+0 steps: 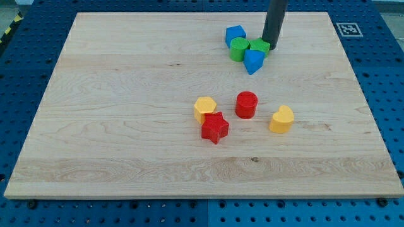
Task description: Slightly push the blue cube towards left
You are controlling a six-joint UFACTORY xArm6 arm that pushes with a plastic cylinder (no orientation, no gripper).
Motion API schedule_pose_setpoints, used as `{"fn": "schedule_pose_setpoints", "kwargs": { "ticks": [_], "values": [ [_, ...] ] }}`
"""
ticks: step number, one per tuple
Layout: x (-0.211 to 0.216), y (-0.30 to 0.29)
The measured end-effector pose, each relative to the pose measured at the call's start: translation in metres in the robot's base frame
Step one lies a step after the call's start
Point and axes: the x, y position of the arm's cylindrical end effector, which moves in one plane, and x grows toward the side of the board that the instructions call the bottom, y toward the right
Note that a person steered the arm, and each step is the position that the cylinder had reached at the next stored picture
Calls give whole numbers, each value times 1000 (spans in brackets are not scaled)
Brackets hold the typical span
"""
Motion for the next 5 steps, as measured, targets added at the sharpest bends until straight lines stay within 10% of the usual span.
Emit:
{"fn": "schedule_pose_setpoints", "kwargs": {
  "ticks": [5],
  "values": [
    [-8,-16]
  ]
}}
